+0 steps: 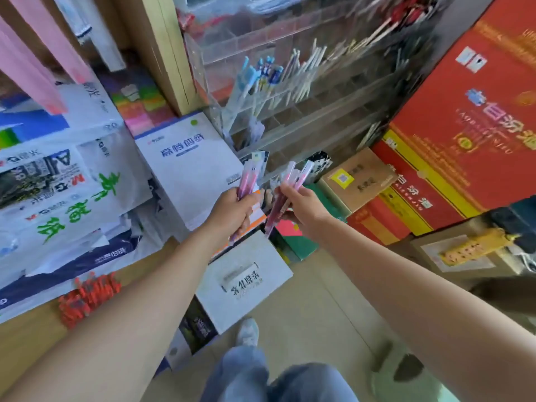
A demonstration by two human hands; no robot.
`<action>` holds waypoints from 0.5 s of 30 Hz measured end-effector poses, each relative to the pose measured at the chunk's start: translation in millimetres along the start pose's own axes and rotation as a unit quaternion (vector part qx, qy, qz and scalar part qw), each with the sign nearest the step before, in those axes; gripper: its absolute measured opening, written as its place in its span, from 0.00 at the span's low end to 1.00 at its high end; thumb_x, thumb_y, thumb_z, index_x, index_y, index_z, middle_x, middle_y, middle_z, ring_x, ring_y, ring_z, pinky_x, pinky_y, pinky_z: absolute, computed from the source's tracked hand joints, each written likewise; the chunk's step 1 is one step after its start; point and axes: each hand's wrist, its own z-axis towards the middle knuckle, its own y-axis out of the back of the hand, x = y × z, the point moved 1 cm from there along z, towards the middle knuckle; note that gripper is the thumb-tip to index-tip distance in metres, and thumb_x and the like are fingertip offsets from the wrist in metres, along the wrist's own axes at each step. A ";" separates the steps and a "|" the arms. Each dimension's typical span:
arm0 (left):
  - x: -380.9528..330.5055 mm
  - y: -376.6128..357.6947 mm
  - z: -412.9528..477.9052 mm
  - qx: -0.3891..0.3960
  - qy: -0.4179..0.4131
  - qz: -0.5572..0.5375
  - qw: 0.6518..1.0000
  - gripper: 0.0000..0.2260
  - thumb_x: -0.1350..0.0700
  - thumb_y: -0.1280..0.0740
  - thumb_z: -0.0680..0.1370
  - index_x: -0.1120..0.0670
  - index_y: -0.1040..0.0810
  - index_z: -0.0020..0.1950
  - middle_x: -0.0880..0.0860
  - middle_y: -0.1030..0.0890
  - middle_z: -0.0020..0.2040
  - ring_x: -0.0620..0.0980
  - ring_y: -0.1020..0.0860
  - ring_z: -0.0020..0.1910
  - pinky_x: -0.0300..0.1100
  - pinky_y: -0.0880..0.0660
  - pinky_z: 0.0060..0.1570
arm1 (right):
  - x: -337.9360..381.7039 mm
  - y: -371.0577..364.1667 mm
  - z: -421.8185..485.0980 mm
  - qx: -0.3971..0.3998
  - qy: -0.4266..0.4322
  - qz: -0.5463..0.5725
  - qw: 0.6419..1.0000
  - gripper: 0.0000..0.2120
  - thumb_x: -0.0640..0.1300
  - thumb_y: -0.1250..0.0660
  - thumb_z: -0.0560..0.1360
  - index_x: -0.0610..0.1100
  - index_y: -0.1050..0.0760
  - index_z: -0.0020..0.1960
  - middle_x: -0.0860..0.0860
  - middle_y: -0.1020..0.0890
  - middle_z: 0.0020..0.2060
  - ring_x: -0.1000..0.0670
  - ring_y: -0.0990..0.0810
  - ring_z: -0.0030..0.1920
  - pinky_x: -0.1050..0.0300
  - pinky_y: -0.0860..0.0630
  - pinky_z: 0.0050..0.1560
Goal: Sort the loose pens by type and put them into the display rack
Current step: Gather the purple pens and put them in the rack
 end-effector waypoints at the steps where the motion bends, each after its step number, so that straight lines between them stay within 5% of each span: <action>1: -5.8 -2.8 11.1 -0.002 -0.003 0.005 1.000 0.10 0.56 0.38 0.80 0.55 0.34 0.40 0.53 0.35 0.29 0.48 0.38 0.22 0.38 0.40 0.23 | 7.1 4.8 8.6 0.000 0.000 0.008 1.000 0.13 0.46 0.41 0.82 0.40 0.26 0.43 0.47 0.25 0.33 0.49 0.26 0.32 0.55 0.26 0.36; 8: -34.4 -27.6 79.3 -0.014 -0.007 0.026 1.000 0.11 0.54 0.39 0.80 0.56 0.34 0.40 0.52 0.33 0.27 0.48 0.36 0.22 0.40 0.37 0.23 | 44.8 40.6 82.4 0.014 0.004 0.012 1.000 0.13 0.48 0.40 0.81 0.40 0.25 0.45 0.48 0.23 0.33 0.49 0.23 0.33 0.54 0.23 0.42; 15: -49.7 -56.7 136.3 -0.122 -0.004 -0.002 0.992 0.12 0.55 0.40 0.81 0.55 0.34 0.38 0.55 0.33 0.28 0.51 0.37 0.21 0.38 0.39 0.20 | 94.8 72.7 163.3 0.062 0.035 -0.020 0.997 0.11 0.42 0.38 0.80 0.37 0.24 0.42 0.42 0.18 0.35 0.45 0.19 0.34 0.52 0.19 0.45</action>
